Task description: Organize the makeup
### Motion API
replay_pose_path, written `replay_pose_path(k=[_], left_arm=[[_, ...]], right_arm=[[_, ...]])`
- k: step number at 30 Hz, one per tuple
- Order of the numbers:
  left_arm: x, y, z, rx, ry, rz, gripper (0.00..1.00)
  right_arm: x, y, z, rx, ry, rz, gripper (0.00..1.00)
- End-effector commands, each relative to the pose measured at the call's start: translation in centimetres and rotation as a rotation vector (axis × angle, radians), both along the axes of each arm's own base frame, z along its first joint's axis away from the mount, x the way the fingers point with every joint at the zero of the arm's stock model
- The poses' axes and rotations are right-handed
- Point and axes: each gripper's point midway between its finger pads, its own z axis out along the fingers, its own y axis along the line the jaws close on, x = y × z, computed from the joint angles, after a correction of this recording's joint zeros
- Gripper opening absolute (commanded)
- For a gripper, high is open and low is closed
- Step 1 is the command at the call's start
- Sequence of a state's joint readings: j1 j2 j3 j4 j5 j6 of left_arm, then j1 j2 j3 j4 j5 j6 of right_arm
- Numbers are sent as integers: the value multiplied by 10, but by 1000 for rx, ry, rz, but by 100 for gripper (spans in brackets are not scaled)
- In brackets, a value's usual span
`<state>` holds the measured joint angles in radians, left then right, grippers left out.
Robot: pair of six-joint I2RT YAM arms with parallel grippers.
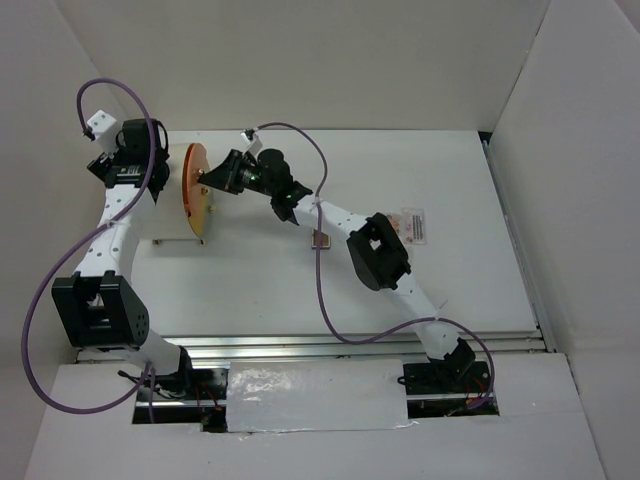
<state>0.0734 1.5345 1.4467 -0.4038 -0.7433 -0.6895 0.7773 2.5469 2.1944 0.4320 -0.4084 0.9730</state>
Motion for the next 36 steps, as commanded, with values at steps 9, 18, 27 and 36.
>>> replay_pose_path(k=[9, 18, 27, 36], left_arm=[[-1, -7, -18, -68, 3, -2, 100], [-2, -9, -13, -81, -12, -2, 99], [-1, -14, -13, -112, -11, -4, 99], [-4, -14, -16, -128, -6, 12, 99]], right_arm=[[-15, 20, 35, 156, -73, 49, 23], [-7, 8, 17, 121, -37, -22, 34], [-4, -32, 8, 136, -13, -33, 47], [20, -15, -12, 106, 24, -34, 58]])
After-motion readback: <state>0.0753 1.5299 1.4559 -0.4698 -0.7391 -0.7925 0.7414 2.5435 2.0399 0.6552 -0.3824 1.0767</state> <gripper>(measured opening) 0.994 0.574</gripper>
